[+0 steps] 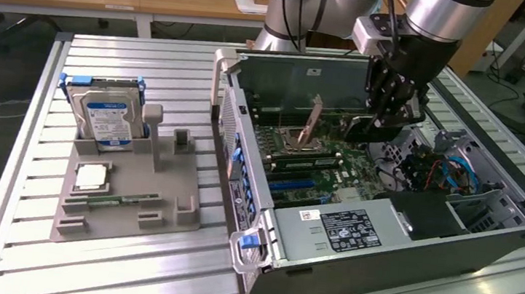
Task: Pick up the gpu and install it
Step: 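Insert the gpu into the slot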
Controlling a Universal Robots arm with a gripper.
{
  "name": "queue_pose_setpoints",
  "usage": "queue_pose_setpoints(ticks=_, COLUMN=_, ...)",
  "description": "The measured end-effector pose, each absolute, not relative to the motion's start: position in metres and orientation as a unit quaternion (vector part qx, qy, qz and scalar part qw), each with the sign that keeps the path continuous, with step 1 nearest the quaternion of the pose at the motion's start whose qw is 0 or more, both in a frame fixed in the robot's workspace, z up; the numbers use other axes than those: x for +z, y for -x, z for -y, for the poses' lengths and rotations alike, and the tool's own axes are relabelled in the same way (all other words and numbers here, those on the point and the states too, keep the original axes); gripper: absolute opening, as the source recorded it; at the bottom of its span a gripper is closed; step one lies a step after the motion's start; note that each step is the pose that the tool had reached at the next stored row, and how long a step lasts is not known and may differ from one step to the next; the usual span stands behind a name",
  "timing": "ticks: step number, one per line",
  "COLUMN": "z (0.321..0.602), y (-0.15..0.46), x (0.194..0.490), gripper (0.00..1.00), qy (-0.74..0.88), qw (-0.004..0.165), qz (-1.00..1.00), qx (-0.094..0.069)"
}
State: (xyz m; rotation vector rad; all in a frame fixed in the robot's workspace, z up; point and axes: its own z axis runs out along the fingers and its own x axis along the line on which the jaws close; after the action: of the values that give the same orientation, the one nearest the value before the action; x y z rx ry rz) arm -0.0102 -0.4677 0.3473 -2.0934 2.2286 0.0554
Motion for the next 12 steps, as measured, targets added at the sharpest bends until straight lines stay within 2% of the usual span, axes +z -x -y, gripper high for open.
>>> queue_pose_setpoints(ticks=12, z=0.4677, y=0.0137, x=0.3406, gripper=0.27, qy=0.684, qw=0.042, qz=-0.728, qx=0.018)
